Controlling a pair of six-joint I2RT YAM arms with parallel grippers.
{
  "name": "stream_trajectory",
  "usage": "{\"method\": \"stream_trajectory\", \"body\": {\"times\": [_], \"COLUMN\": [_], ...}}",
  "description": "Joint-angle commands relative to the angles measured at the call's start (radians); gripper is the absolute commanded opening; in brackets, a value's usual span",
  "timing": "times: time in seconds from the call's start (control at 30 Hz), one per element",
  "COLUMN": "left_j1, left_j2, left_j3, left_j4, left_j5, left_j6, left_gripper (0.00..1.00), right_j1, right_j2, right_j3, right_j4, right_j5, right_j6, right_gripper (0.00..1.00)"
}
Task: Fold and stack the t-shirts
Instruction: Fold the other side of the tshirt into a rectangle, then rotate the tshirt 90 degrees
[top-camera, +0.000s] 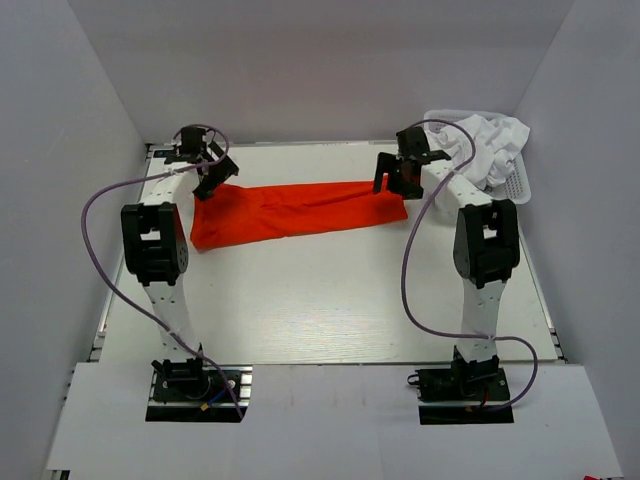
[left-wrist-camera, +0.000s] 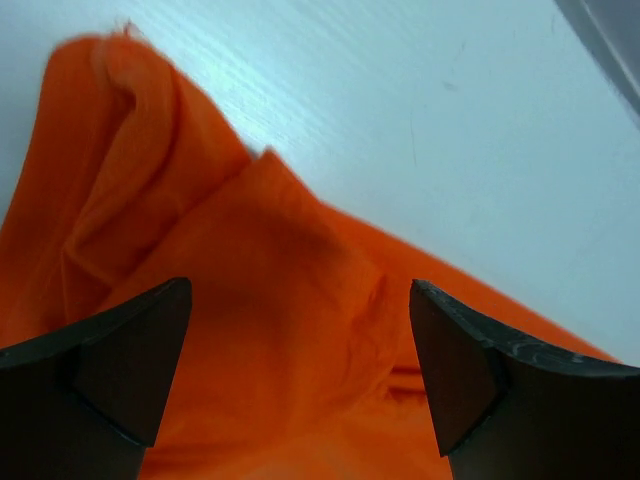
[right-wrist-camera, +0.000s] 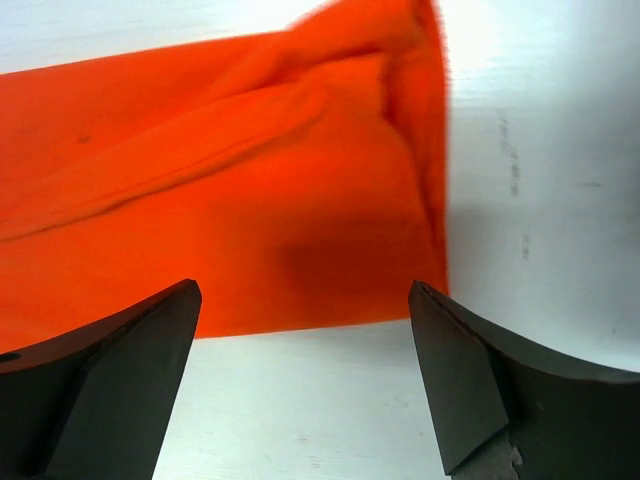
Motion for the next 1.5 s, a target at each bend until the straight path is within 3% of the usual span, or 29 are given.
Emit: {"method": "stream_trajectory", "body": {"times": [0.0, 0.1, 0.2, 0.37, 0.5, 0.6, 0.63, 0.7, 0.77, 0.83, 0.9, 0.93, 1.0, 1.07, 1.2, 1.47], "left_j1": [-0.025, -0.025, -0.025, -0.025, -0.025, -0.049, -0.059, -0.083, -0.14, -0.206, -0.24, -0.267, -0.295, -0.315, -0.336, -0.336], "left_j2": [-0.161, -0.235, -0.21, -0.028, 0.105, 0.246, 0.297, 0.421, 0.634, 0.762, 0.807, 0.793, 0.802, 0.802, 0.839, 0.819], "left_j3": [-0.108, -0.279, -0.353, -0.203, -0.081, 0.064, 0.183, 0.34, 0.605, 0.827, 0.75, 0.724, 0.747, 0.747, 0.775, 0.773], "left_j4": [0.039, 0.118, 0.133, 0.022, 0.059, 0.139, 0.154, 0.182, 0.27, 0.318, 0.519, 0.588, 0.576, 0.684, 0.706, 0.702], "left_j5": [0.009, 0.043, 0.043, 0.001, 0.036, 0.095, 0.095, 0.231, 0.346, 0.356, 0.345, 0.273, 0.181, 0.168, 0.101, -0.01], "left_j6": [0.022, 0.012, 0.002, -0.036, -0.047, -0.056, -0.068, -0.117, -0.183, -0.236, -0.297, -0.315, -0.315, -0.315, -0.315, -0.291], "left_gripper": [1.0, 1.0, 1.0, 1.0, 1.0, 1.0, 1.0, 1.0, 1.0, 1.0, 1.0, 1.0, 1.0, 1.0, 1.0, 1.0], "right_j1": [0.029, 0.043, 0.041, 0.046, 0.052, 0.092, 0.107, 0.197, 0.324, 0.387, 0.498, 0.557, 0.615, 0.644, 0.707, 0.757], "right_j2": [-0.053, 0.011, 0.105, 0.176, 0.118, -0.003, -0.037, -0.163, -0.261, -0.315, -0.362, -0.367, -0.367, -0.357, -0.343, -0.34], "right_j3": [-0.034, 0.018, 0.13, 0.152, -0.007, -0.231, -0.382, -0.476, -0.622, -0.685, -0.73, -0.738, -0.725, -0.7, -0.692, -0.662], "right_j4": [0.129, 0.122, 0.094, 0.044, 0.027, 0.046, 0.062, 0.047, 0.031, 0.034, 0.074, 0.109, 0.146, 0.181, 0.293, 0.308], "right_j5": [-0.039, -0.045, -0.082, -0.016, -0.002, -0.045, -0.095, -0.169, -0.256, -0.348, -0.365, -0.461, -0.566, -0.628, -0.674, -0.652], "right_j6": [-0.071, -0.076, -0.056, -0.027, -0.006, -0.006, -0.016, -0.064, -0.094, -0.113, -0.168, -0.281, -0.346, -0.407, -0.411, -0.394], "right_gripper": [0.9, 0.9, 0.9, 0.9, 0.9, 0.9, 0.9, 0.9, 0.9, 0.9, 0.9, 0.9, 0.9, 0.9, 0.9, 0.9]}}
